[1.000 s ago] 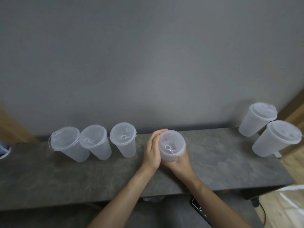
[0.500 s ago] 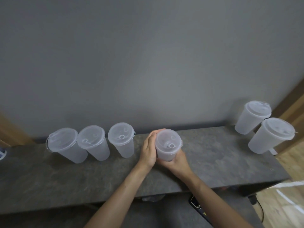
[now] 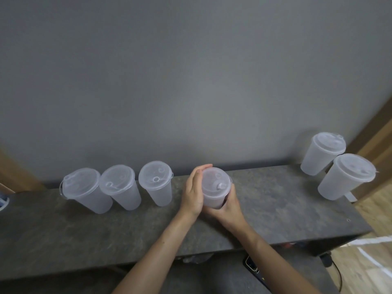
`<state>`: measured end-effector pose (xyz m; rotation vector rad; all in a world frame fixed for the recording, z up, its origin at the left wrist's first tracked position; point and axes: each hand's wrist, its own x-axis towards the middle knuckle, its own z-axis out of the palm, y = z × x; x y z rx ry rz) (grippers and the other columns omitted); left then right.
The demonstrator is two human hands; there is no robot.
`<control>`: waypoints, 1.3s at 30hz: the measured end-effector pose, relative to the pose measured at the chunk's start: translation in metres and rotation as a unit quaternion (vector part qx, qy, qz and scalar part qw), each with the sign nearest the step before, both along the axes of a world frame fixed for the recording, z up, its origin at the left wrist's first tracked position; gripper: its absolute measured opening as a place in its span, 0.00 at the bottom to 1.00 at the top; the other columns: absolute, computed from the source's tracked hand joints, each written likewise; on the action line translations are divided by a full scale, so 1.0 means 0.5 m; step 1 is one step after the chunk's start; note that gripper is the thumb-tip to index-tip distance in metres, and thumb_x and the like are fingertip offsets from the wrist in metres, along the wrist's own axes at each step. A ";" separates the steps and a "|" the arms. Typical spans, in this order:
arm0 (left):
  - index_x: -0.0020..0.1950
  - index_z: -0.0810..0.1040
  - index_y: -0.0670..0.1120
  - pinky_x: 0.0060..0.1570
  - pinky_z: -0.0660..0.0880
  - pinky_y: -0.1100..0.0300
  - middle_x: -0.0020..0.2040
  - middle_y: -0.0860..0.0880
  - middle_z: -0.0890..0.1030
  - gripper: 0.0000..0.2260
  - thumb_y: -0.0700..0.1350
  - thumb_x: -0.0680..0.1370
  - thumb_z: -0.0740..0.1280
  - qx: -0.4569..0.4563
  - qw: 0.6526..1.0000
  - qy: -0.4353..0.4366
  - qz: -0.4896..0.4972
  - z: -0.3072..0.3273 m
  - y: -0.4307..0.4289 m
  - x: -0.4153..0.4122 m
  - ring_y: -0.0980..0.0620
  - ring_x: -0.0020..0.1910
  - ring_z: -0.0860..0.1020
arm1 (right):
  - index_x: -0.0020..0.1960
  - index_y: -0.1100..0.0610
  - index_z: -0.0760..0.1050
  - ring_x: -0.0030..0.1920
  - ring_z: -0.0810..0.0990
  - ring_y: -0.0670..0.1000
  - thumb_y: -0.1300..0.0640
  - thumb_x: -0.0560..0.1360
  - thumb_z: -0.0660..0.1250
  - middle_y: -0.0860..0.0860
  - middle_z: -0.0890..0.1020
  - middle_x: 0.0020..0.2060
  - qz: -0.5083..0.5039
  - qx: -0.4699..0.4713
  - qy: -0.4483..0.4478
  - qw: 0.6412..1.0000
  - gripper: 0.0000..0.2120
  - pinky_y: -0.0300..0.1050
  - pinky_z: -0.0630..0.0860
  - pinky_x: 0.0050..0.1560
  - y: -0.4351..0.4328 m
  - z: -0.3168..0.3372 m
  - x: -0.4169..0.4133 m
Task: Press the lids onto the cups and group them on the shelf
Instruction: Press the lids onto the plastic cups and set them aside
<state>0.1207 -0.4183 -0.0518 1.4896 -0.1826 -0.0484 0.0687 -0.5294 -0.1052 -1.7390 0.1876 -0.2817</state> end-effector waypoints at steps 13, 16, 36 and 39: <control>0.67 0.75 0.51 0.66 0.70 0.64 0.64 0.57 0.80 0.19 0.55 0.84 0.51 0.035 0.998 -0.045 0.006 -0.023 0.012 -0.034 0.58 0.66 0.76 | 0.68 0.45 0.66 0.64 0.80 0.43 0.45 0.61 0.86 0.42 0.79 0.64 -0.018 -0.026 -0.003 1.000 0.43 0.46 0.79 0.62 0.008 -0.011 0.000; 0.62 0.78 0.50 0.62 0.74 0.60 0.58 0.54 0.83 0.19 0.56 0.85 0.50 0.022 0.999 -0.020 0.024 -0.006 0.009 -0.022 0.55 0.60 0.80 | 0.68 0.45 0.67 0.64 0.80 0.43 0.50 0.62 0.86 0.43 0.80 0.63 -0.014 -0.048 -0.006 0.999 0.42 0.48 0.80 0.62 0.002 -0.016 0.001; 0.63 0.80 0.46 0.62 0.75 0.61 0.59 0.50 0.85 0.17 0.52 0.82 0.57 0.003 0.998 0.024 -0.054 0.016 0.002 0.024 0.54 0.61 0.81 | 0.74 0.50 0.70 0.64 0.81 0.46 0.63 0.66 0.81 0.45 0.83 0.63 0.020 -0.065 -0.004 0.998 0.39 0.55 0.80 0.63 -0.007 -0.025 0.014; 0.61 0.81 0.46 0.62 0.75 0.60 0.57 0.51 0.85 0.18 0.51 0.80 0.56 0.015 0.998 0.007 -0.058 0.010 0.002 0.022 0.54 0.60 0.81 | 0.76 0.52 0.65 0.66 0.80 0.49 0.52 0.65 0.85 0.47 0.81 0.66 0.024 -0.033 0.004 0.999 0.46 0.57 0.79 0.65 -0.004 -0.024 0.013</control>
